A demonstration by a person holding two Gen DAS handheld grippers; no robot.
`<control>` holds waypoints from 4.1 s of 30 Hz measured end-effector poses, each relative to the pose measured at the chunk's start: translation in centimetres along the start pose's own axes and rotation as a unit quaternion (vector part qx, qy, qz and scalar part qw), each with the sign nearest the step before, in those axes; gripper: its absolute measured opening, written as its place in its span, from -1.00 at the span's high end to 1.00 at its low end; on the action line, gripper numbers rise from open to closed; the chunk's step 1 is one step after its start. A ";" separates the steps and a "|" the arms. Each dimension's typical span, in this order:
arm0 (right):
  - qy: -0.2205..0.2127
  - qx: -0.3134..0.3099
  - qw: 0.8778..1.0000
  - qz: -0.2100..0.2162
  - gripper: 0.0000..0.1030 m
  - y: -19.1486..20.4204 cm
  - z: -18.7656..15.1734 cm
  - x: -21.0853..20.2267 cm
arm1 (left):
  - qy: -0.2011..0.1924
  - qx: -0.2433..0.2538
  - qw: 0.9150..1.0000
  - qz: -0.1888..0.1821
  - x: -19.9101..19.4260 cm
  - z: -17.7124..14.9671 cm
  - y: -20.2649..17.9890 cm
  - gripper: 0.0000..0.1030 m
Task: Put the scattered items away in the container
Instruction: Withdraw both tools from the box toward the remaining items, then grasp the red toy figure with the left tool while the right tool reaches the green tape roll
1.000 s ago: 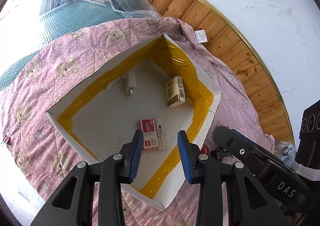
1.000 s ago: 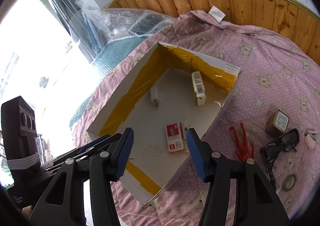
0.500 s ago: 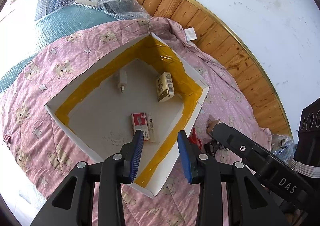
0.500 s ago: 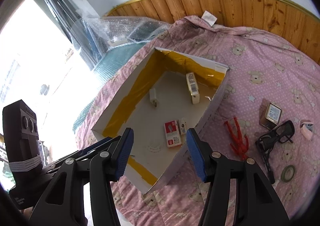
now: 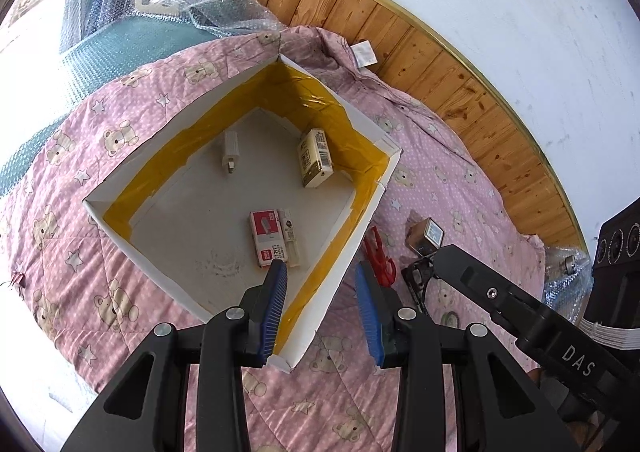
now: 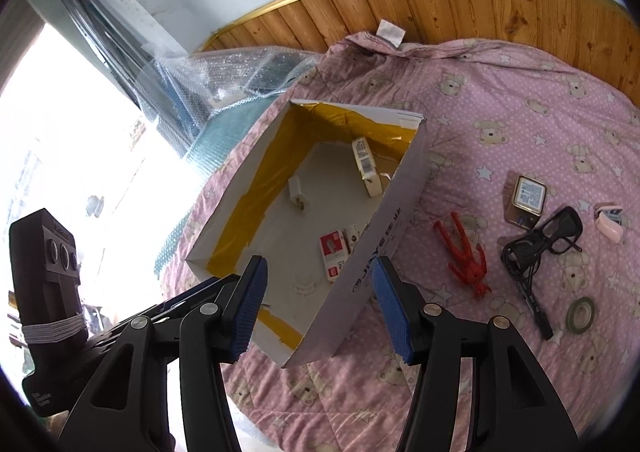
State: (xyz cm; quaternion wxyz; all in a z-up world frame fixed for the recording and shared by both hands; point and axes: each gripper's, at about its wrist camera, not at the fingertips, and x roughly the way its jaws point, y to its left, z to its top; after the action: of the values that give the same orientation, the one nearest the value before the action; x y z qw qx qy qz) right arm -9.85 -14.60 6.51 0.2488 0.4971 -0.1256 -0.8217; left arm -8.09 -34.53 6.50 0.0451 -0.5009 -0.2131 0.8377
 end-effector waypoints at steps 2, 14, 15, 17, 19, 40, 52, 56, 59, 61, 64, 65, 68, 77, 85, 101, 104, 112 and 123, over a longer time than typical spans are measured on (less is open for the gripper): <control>-0.002 0.003 1.000 0.001 -0.14 0.0 -0.2 -0.1 | 0.001 0.003 1.000 -0.001 -0.1 0.0 -0.1 0.28; 0.005 0.011 1.000 -0.001 -0.14 0.6 -2.3 0.6 | 0.014 0.018 1.000 0.004 0.4 0.4 0.3 0.28; 0.006 0.008 1.000 -0.003 -0.14 0.6 -2.6 0.5 | 0.018 0.017 1.000 0.004 0.6 0.3 0.2 0.28; 0.006 -0.004 1.000 -0.013 -0.14 0.5 -3.0 0.1 | 0.025 0.022 0.999 0.002 0.8 0.0 -0.2 0.28; 0.003 -0.014 1.000 -0.024 -0.14 0.0 -3.3 -0.5 | 0.034 0.031 0.999 0.003 1.3 -0.4 -1.2 0.28; -0.022 0.090 0.993 -0.069 -0.14 -13.0 -7.2 -5.4 | 0.107 0.140 0.984 0.023 6.4 -5.2 -12.2 0.28; -0.032 0.209 0.967 -0.143 -0.14 -17.4 -9.0 -5.8 | 0.172 0.162 0.972 -0.024 11.6 -4.4 -12.6 0.28; -0.015 0.196 0.971 -0.137 -0.14 -18.3 -9.2 -5.5 | 0.187 0.167 0.967 -0.037 13.3 -4.2 -13.2 0.28; -0.005 0.185 0.974 -0.130 -0.14 -19.9 -9.6 -4.9 | 0.180 0.152 0.972 -0.016 13.4 -4.2 -13.5 0.28; 0.004 0.186 0.973 -0.134 -0.14 -21.3 -10.2 -4.4 | 0.172 0.147 0.974 0.001 13.4 -4.1 -13.6 0.28; 0.022 0.219 0.967 -0.129 -0.14 -23.6 -10.8 -3.6 | 0.171 0.145 0.974 0.020 13.8 -4.1 -13.2 0.27; 0.025 0.228 0.965 -0.127 -0.14 -24.2 -10.9 -3.5 | 0.172 0.140 0.975 0.026 14.0 -4.1 -12.9 0.26; 0.027 0.233 0.963 -0.129 -0.14 -25.1 -10.6 -3.2 | 0.174 0.134 0.975 0.030 14.6 -3.8 -12.5 0.24; 0.032 0.234 0.961 -0.144 -0.14 -27.0 -8.3 -2.6 | 0.189 0.139 0.971 0.046 19.5 -2.9 -12.7 0.24; 0.041 0.258 0.954 -0.146 -0.14 -28.7 -7.6 -1.1 | 0.204 0.124 0.970 0.051 22.7 -1.7 -12.1 0.24; 0.070 0.216 0.954 -0.194 0.07 -30.0 -7.2 1.4 | 0.206 0.098 0.972 0.052 26.3 -1.5 -12.1 0.23; 0.070 0.200 0.955 -0.209 0.10 -29.7 -7.1 1.5 | 0.200 0.096 0.974 0.045 25.6 -1.5 -12.2 0.30; 0.061 0.242 0.952 -0.177 0.72 -30.6 -8.1 -0.1 | 0.182 0.092 0.979 0.026 23.9 -1.6 -12.4 0.43; 0.077 0.278 0.942 -0.172 0.58 -32.0 -9.9 0.2 | 0.192 0.094 0.976 0.035 25.5 -1.2 -12.8 0.40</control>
State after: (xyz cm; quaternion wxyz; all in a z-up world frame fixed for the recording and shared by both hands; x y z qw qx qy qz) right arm -10.33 12.76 -12.86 -0.0354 0.6226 -0.2421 -0.7433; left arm -21.48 -15.16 -9.75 0.1027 -0.6528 -0.1027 0.7434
